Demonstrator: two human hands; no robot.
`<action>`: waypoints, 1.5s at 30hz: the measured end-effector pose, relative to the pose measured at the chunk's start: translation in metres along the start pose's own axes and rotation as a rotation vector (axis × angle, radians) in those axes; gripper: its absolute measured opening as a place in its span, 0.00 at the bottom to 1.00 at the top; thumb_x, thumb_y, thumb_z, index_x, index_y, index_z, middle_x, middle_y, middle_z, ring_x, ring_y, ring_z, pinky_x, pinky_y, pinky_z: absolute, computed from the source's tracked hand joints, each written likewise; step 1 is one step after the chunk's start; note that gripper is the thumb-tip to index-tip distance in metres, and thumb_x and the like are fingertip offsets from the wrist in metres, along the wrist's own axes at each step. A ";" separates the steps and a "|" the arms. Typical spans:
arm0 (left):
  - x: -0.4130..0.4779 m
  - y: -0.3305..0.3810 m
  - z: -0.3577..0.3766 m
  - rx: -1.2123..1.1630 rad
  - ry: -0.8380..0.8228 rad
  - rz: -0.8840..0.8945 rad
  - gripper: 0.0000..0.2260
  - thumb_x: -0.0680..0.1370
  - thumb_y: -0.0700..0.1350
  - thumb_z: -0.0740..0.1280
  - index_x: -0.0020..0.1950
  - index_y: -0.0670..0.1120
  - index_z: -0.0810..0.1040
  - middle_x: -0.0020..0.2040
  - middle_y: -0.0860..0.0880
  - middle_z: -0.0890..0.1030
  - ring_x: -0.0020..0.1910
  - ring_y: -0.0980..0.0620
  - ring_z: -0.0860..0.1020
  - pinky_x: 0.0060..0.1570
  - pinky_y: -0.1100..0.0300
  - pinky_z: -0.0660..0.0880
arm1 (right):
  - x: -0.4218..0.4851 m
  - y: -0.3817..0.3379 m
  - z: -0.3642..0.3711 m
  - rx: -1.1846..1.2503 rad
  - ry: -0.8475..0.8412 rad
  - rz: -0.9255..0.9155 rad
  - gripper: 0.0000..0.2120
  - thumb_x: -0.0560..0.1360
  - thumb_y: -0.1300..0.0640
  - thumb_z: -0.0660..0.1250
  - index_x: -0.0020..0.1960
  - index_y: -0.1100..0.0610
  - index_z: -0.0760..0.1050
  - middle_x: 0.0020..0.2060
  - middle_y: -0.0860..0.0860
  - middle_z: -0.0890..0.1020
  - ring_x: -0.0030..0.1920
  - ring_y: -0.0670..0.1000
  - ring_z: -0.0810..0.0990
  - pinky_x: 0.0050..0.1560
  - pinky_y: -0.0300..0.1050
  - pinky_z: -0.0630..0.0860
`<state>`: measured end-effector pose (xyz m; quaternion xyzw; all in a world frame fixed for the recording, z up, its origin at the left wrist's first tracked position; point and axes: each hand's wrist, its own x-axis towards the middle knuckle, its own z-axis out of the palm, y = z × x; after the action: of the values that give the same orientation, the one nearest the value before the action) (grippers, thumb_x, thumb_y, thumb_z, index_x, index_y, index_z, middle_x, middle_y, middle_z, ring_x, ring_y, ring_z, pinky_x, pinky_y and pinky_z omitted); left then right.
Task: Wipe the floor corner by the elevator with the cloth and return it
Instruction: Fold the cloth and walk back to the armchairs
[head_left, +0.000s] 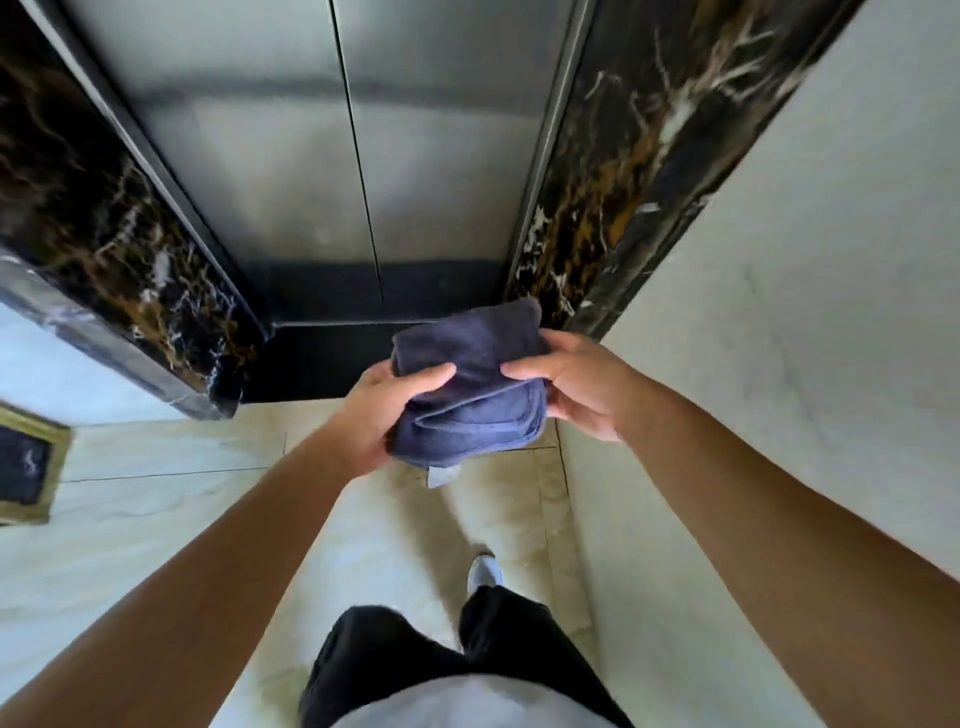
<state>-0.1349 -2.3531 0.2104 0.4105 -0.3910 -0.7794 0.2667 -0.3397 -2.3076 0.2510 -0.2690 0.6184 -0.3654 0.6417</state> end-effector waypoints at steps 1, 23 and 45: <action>-0.024 0.003 0.003 0.014 0.015 0.013 0.11 0.77 0.38 0.69 0.58 0.36 0.81 0.52 0.39 0.85 0.52 0.43 0.84 0.54 0.51 0.78 | -0.029 0.002 0.012 0.035 0.018 -0.049 0.19 0.75 0.69 0.68 0.66 0.62 0.75 0.61 0.62 0.83 0.60 0.61 0.83 0.64 0.58 0.77; -0.472 -0.159 0.062 0.566 -0.599 -0.094 0.13 0.76 0.37 0.71 0.60 0.41 0.78 0.54 0.40 0.85 0.53 0.39 0.84 0.55 0.42 0.79 | -0.513 0.354 0.253 0.889 0.687 -0.338 0.09 0.79 0.67 0.65 0.57 0.62 0.79 0.54 0.61 0.86 0.54 0.60 0.85 0.60 0.62 0.79; -1.194 -0.672 0.228 1.011 -1.782 -0.719 0.11 0.80 0.36 0.63 0.59 0.44 0.80 0.55 0.43 0.84 0.49 0.45 0.83 0.55 0.49 0.78 | -1.159 0.931 0.582 1.532 1.933 -0.435 0.16 0.81 0.68 0.60 0.67 0.63 0.74 0.61 0.62 0.81 0.60 0.63 0.81 0.58 0.58 0.80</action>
<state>0.2294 -1.0132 0.2500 -0.1500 -0.5769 -0.5785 -0.5568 0.4000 -0.8928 0.2536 0.4544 0.4072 -0.7767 -0.1564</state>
